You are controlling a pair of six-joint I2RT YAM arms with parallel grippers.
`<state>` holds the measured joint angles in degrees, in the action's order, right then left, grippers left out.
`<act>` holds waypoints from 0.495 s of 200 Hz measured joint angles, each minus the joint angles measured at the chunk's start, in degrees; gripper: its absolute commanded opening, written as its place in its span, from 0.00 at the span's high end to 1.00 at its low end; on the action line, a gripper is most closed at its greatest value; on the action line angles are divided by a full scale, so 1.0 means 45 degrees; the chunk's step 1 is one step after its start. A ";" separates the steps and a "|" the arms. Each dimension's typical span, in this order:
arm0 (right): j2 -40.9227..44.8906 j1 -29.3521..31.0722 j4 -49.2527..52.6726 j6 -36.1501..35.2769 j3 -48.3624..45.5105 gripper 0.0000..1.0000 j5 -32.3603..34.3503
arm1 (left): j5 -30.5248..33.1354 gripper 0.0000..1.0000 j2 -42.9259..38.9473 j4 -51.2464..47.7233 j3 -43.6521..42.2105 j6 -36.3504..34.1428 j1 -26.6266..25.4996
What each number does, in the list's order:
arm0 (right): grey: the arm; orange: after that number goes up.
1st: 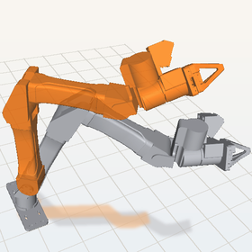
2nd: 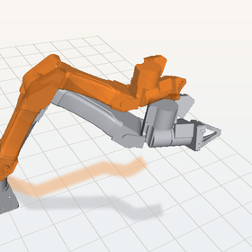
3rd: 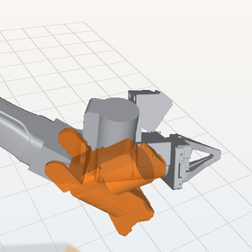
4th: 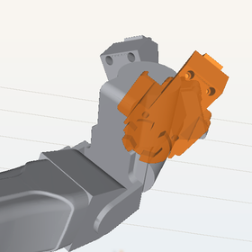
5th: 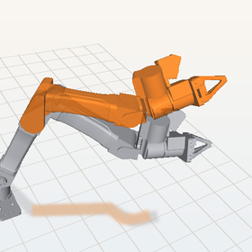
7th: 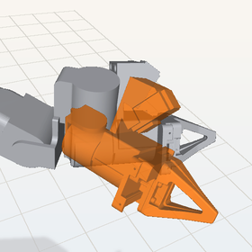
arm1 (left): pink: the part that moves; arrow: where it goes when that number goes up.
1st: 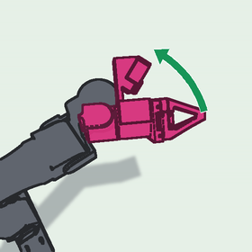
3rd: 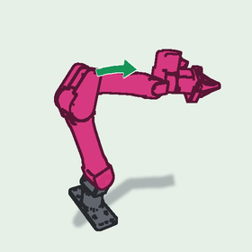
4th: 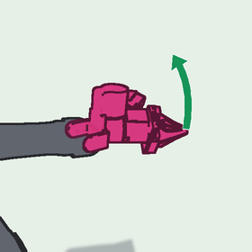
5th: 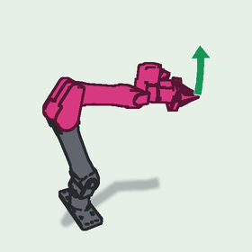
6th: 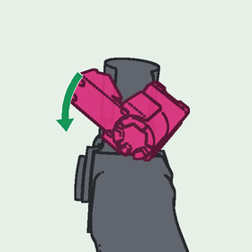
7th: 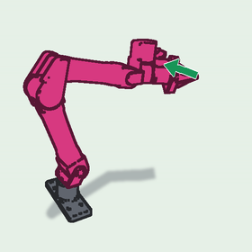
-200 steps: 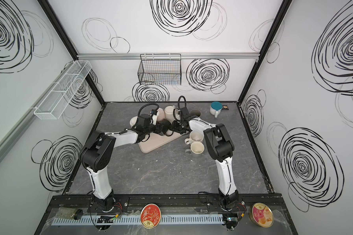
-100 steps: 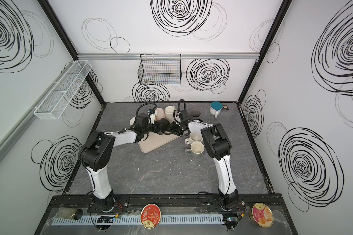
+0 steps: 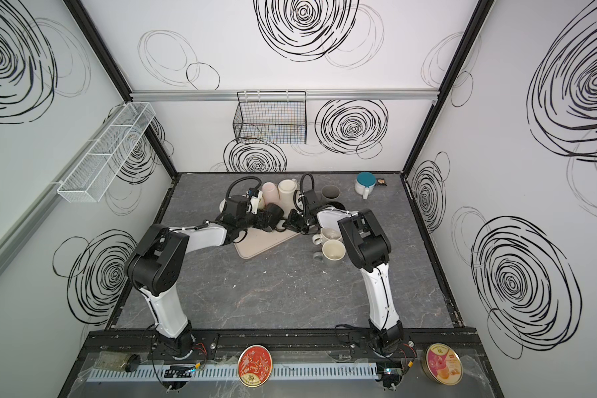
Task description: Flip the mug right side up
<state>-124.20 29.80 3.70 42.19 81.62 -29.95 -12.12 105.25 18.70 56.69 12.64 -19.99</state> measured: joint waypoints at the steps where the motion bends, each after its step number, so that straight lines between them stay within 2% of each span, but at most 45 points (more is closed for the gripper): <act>1: 0.0029 0.0010 0.0005 -0.0024 -0.0015 1.00 0.0024 | -0.0005 0.33 -0.0024 -0.0029 -0.0015 0.0000 0.0000; 99: 0.4677 0.1491 0.0384 -0.2278 -0.1987 1.00 0.4192 | -0.1020 0.30 -0.4624 -0.1889 -0.1603 0.0403 -0.0112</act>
<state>-103.15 36.51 5.43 31.94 72.69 -11.09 -16.71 84.44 10.20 49.47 14.46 -20.49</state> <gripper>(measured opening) 0.132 0.693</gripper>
